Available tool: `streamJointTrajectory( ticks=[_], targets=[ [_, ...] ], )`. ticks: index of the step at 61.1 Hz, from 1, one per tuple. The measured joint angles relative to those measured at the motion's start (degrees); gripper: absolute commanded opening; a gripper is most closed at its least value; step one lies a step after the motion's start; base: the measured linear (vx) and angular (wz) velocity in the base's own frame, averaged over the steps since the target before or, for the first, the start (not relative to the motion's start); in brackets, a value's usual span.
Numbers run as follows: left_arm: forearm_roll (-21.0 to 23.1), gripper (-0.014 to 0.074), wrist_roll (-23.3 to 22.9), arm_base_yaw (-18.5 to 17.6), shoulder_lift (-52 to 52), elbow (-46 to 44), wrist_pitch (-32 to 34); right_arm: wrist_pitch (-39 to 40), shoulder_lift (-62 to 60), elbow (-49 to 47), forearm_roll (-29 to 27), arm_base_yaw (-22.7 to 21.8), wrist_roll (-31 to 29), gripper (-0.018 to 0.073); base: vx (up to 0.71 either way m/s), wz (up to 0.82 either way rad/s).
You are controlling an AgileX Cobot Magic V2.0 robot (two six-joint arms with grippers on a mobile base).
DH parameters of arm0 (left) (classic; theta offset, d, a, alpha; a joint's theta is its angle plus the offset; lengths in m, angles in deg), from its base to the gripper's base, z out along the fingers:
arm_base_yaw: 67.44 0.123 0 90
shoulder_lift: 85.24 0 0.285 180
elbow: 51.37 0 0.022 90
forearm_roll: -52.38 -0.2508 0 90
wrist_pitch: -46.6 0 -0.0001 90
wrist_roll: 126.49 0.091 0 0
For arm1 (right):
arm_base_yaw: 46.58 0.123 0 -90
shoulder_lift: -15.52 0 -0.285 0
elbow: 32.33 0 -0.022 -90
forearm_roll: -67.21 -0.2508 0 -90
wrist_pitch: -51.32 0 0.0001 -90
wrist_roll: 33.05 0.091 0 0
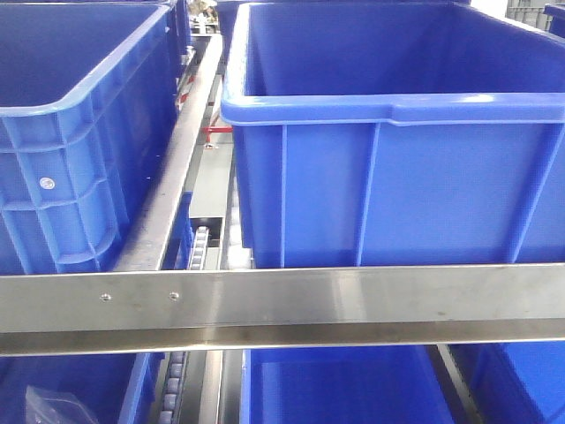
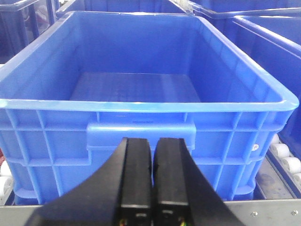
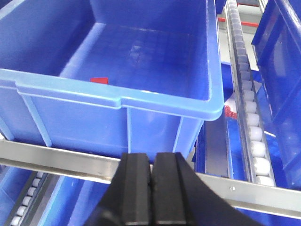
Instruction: Pick red cube and place on left shelf
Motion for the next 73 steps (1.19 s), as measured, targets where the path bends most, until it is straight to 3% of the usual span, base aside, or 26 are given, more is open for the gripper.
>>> streamJointTrajectory(
  ticks=[23,30,45,53,73],
  targets=[
    [0.0,0.0101,0.0,0.0,0.0,0.0,0.0,0.9,0.0,1.0,0.0,0.0,-0.1,0.0052,0.00,0.00],
    [0.0,0.0101,0.0,0.0,0.0,0.0,0.0,6.3,-0.2,4.0,-2.3,-1.5,-0.1,0.0052,0.00,0.00],
    [0.0,0.0101,0.0,0.0,0.0,0.0,0.0,22.0,-4.9,15.6,-7.5,-10.3,-0.1,0.0052,-0.01,-0.06],
    [0.0,0.0101,0.0,0.0,0.0,0.0,0.0,29.2,-9.5,22.3,-8.1,-11.3,-0.1,0.0052,0.00,-0.01],
    [0.0,0.0101,0.0,0.0,0.0,0.0,0.0,29.7,-11.9,24.1,-7.7,-11.3,-0.2,0.0052,0.01,0.06]
  ],
)
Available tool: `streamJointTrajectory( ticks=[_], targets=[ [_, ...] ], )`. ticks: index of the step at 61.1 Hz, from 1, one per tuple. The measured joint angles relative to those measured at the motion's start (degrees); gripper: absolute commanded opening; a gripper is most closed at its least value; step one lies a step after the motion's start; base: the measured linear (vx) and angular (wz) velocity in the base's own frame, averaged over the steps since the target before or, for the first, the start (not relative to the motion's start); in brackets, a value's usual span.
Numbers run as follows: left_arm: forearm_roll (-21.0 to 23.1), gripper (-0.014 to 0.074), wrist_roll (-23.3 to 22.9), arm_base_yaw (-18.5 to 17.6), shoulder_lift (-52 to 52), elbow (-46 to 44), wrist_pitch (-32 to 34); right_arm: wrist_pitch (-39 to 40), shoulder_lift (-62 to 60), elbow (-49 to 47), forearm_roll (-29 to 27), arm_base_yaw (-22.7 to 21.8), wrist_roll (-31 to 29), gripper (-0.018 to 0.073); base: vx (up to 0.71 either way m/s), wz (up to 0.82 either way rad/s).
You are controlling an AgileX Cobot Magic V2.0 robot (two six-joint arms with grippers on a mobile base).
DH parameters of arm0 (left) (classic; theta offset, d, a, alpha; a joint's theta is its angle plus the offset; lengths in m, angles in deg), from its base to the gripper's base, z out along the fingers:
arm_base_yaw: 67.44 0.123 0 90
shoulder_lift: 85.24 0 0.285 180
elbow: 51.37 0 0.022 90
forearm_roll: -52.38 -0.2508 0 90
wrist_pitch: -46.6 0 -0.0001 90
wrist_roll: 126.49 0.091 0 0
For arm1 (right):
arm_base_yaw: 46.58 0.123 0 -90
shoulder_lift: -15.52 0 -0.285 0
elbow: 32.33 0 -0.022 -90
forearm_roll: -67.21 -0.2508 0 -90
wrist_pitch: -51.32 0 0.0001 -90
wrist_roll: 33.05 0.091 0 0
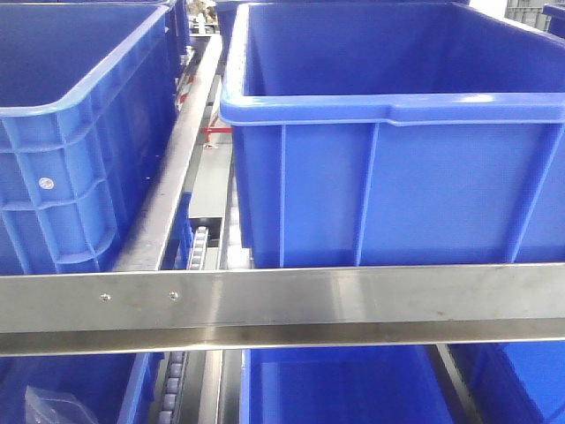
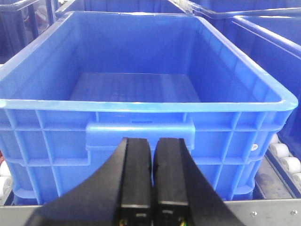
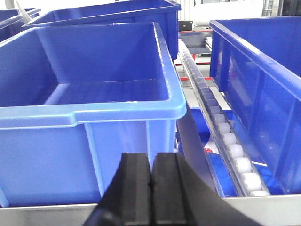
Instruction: Pick red cube and place on left shelf
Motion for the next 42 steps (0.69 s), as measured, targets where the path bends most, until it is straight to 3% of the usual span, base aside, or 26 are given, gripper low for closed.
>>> streamJointTrajectory(
  ticks=[42],
  targets=[
    [0.0,0.0101,0.0,0.0,0.0,0.0,0.0,0.4,0.0,0.0,0.1,0.0,0.0,0.0052,0.00,0.00]
  ],
)
